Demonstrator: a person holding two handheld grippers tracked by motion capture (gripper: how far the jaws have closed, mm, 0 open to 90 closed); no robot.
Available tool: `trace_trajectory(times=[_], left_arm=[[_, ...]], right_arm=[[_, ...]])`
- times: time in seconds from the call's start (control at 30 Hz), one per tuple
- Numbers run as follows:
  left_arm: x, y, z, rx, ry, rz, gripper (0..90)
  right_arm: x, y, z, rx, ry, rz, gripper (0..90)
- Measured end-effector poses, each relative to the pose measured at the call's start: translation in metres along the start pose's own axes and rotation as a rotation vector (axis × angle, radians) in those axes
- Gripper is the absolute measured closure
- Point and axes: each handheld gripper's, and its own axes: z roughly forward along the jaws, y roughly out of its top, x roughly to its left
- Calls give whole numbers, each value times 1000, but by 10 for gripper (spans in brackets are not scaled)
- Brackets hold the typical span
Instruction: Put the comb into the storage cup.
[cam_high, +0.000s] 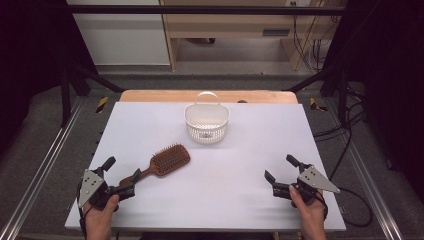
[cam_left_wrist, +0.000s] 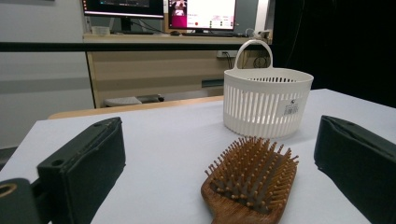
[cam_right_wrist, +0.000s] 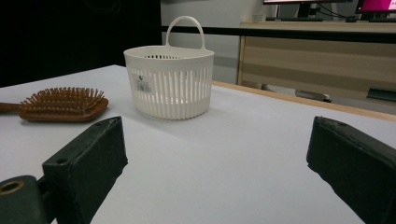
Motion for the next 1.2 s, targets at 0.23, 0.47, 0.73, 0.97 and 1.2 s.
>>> trace_trajectory(times=[0.23, 0.47, 0.73, 0.97, 1.2], left_arm=[[0, 0, 0, 9, 2, -5, 24], [-1, 0, 0, 49, -2, 4, 55], [4, 5, 0, 102, 38, 25, 41], [8, 20, 7, 194, 19, 32, 46], [16, 34, 33, 288, 13, 60, 50]], right_arm=[[-1, 0, -1, 3, -6, 4, 49], [-1, 0, 0, 10, -4, 9, 48], [0, -1, 1, 16, 1, 17, 48], [-1, -1, 2, 16, 1, 28, 49], [-2, -3, 5, 32, 2, 28, 49]])
